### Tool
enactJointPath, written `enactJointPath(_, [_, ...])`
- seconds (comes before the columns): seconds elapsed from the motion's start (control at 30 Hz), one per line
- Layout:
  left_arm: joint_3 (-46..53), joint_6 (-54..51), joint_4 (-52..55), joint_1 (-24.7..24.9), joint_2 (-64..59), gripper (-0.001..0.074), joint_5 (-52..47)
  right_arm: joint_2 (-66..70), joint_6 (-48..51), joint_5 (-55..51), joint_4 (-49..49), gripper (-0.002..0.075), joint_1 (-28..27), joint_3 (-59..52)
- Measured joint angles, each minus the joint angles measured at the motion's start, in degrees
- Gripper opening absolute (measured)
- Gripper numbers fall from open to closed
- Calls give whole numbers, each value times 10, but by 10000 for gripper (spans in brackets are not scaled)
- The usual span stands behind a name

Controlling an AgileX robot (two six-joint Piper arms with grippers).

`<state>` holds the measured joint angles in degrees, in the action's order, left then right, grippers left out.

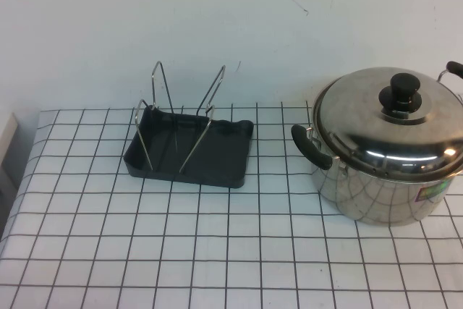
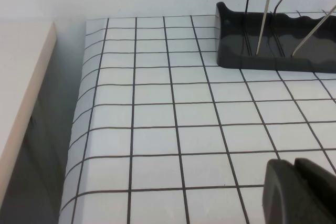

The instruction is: Put pot lid on rack

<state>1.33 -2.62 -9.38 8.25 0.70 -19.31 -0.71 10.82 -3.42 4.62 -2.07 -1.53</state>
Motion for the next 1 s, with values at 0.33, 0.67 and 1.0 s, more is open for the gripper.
enactJointPath(0.33, [0, -1, 1, 0, 0, -2, 5, 0, 1, 1, 2, -3, 0, 0])
enactJointPath(0.67, [2, -1, 2, 0, 0, -2, 90, 0, 1, -21, 2, -3, 0, 0])
enactJointPath(1.0, [2, -2, 2, 0, 0, -2, 105, 0, 2, -57, 2, -3, 0, 0])
